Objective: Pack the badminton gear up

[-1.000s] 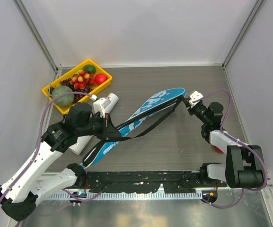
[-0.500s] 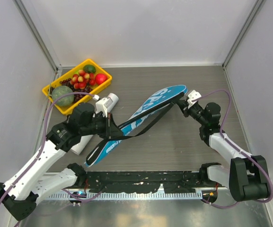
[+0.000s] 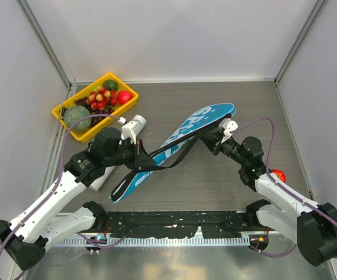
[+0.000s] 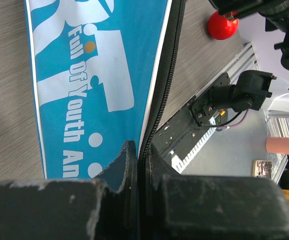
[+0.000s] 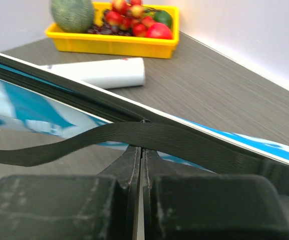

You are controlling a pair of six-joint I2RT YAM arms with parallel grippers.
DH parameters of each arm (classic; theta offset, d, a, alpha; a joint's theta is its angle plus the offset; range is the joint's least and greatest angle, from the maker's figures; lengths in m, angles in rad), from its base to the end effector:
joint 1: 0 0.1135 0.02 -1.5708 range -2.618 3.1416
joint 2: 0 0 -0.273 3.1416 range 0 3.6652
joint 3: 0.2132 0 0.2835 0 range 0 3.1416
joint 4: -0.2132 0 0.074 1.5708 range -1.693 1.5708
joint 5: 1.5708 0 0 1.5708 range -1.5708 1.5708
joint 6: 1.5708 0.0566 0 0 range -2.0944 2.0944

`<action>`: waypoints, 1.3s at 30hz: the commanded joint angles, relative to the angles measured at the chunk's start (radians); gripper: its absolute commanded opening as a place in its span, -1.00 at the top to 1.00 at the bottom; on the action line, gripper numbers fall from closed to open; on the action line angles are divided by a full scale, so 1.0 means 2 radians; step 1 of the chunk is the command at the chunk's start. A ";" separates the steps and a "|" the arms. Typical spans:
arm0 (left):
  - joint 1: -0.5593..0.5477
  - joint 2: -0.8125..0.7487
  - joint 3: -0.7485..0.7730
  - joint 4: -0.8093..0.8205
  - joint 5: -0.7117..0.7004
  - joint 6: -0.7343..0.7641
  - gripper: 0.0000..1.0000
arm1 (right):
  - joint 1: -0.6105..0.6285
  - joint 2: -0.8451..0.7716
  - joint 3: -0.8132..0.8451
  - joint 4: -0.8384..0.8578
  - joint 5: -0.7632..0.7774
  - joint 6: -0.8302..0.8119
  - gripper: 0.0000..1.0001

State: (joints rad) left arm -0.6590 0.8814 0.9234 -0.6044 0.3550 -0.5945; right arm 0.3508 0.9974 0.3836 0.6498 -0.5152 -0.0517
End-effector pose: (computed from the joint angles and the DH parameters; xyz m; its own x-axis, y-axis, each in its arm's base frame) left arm 0.1683 -0.1553 0.3280 -0.8010 -0.0439 -0.5970 0.4321 0.6478 -0.6274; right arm 0.2309 0.1142 0.2367 0.0731 -0.0211 -0.9971 -0.7587 0.6478 -0.0693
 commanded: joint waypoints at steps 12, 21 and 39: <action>0.000 0.013 -0.041 0.161 0.012 -0.026 1.00 | 0.216 -0.023 0.008 0.006 0.126 0.046 0.90; 0.000 0.034 -0.057 0.192 0.010 -0.021 1.00 | 0.303 0.018 0.064 0.009 0.195 0.104 0.89; 0.000 -0.132 0.045 -0.113 -0.099 0.231 -0.42 | 0.285 -0.002 0.169 -0.177 0.340 0.195 0.90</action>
State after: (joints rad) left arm -0.6605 0.6643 1.0542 -0.6552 0.1364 -0.3031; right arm 0.9432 1.0401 0.6163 0.3012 0.1246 0.2996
